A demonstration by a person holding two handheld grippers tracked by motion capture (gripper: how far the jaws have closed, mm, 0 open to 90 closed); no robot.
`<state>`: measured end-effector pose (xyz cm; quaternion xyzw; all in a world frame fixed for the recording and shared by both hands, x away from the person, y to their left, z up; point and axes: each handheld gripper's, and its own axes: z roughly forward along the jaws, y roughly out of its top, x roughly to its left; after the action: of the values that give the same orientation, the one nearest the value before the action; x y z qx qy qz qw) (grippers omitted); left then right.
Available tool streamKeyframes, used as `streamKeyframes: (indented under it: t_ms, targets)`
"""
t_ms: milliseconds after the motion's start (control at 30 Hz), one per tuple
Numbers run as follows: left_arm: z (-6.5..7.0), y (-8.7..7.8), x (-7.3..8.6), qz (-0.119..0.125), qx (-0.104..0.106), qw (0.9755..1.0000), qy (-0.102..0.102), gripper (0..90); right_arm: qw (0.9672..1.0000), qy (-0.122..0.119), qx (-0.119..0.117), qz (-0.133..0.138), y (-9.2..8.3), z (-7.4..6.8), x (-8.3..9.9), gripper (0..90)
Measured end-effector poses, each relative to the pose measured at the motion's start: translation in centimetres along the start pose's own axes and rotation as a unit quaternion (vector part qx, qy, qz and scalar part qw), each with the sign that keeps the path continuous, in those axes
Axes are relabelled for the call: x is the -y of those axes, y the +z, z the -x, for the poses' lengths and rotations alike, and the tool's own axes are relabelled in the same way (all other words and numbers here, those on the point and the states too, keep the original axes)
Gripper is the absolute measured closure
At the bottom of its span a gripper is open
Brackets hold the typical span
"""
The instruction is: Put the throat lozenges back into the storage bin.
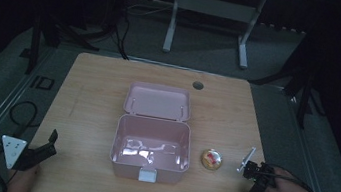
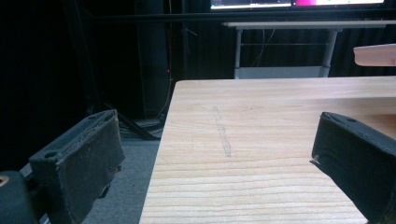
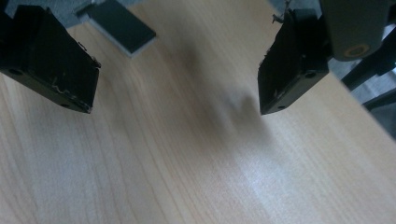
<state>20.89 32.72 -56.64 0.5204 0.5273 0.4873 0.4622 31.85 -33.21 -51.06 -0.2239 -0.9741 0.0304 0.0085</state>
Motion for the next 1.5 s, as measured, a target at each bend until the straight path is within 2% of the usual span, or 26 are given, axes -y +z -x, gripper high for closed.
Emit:
streamKeyframes:
  t_ms: [33, 100, 267, 367, 500, 767, 967, 1133, 1200, 1500]
  targets:
    - [0.0, 0.0, 0.0, 0.0, 0.0, 1.0, 0.0, 2.4, 0.9999, 0.001, -0.006, -0.012, -0.3, 0.1, -0.2, 12.6]
    - [0.0, 0.0, 0.0, 0.0, 0.001, 1.0, 0.0, 2.4, 0.9998, 0.005, -0.014, -0.016, -0.6, 0.2, -0.4, 12.8]
    - [0.0, 0.0, 0.0, 0.0, 0.001, 1.0, 0.0, 2.4, 0.9997, 0.007, -0.019, -0.016, -1.2, 0.2, -0.9, 12.8]
    - [0.0, 0.0, 0.0, -0.001, 0.001, 1.0, 0.001, 2.4, 0.9999, 0.002, -0.013, -0.003, -1.7, 0.0, -1.5, 12.5]
    - [0.0, 0.0, 0.0, -0.001, 0.001, 1.0, 0.002, 2.4, 0.9999, -0.007, -0.015, 0.005, -2.1, 0.0, -2.2, 12.5]
    - [0.1, 0.0, 0.0, -0.001, 0.002, 1.0, 0.004, 2.4, 0.9999, -0.005, -0.002, 0.012, -2.8, 0.4, -3.6, 12.4]
    - [0.1, 0.0, 0.0, -0.001, 0.003, 1.0, 0.003, 2.4, 0.9998, 0.001, -0.008, 0.017, -3.3, 0.6, -5.0, 12.2]
    - [0.0, 0.0, 0.0, -0.001, 0.004, 1.0, 0.003, 2.4, 0.9997, -0.007, 0.0, 0.022, -3.8, 0.7, -5.8, 11.8]
    - [0.0, 0.0, 0.0, -0.002, 0.005, 1.0, 0.003, 2.4, 0.9996, -0.021, 0.006, 0.019, -4.1, 0.7, -6.8, 11.8]
    - [0.0, 0.0, 0.0, 0.0, 0.007, 1.0, -0.001, 2.4, 0.9992, -0.032, -0.003, 0.022, -4.3, 1.0, -9.5, 11.8]
